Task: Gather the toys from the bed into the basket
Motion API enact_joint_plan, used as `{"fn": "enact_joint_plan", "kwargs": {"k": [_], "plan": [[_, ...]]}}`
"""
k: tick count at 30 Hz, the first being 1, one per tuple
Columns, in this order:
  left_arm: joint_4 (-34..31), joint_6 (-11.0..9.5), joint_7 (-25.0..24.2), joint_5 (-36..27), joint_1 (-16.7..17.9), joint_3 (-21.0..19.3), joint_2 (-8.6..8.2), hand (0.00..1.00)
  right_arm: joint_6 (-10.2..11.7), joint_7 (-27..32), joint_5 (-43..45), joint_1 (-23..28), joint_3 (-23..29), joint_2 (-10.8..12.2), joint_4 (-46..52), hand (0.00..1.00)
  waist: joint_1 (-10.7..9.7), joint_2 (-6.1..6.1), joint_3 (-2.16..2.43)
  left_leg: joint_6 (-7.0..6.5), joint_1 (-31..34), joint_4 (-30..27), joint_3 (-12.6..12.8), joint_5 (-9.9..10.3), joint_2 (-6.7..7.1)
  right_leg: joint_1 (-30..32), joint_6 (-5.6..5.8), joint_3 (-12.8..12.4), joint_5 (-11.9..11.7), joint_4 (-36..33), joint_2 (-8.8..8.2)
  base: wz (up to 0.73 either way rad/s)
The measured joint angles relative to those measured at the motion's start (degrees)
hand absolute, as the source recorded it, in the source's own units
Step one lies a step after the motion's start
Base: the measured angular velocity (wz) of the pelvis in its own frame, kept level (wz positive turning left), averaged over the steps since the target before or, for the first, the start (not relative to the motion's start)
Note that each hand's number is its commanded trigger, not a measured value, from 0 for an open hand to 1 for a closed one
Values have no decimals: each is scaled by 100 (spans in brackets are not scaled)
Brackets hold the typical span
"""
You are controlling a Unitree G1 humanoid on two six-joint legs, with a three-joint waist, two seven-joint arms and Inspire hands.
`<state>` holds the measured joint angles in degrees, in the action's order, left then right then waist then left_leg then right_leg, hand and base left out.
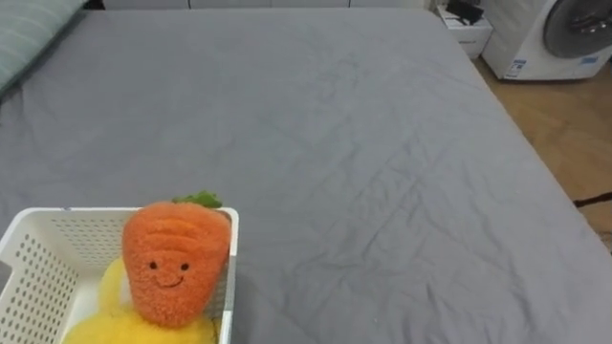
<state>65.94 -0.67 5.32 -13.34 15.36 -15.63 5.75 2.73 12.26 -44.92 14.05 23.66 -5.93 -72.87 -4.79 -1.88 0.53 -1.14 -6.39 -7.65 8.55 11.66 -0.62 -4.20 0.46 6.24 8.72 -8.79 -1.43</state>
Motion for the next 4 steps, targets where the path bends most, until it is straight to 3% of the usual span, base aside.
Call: {"fn": "enact_joint_plan", "kwargs": {"k": [4], "plan": [[9,67,19,13,-7,9,-9,0,-240,-414,53,-56,-276,44,-295,0,22,11,-3,-6,-4,-9,-13,34,-4,-3,2,-2,1,-1,1,0]]}}
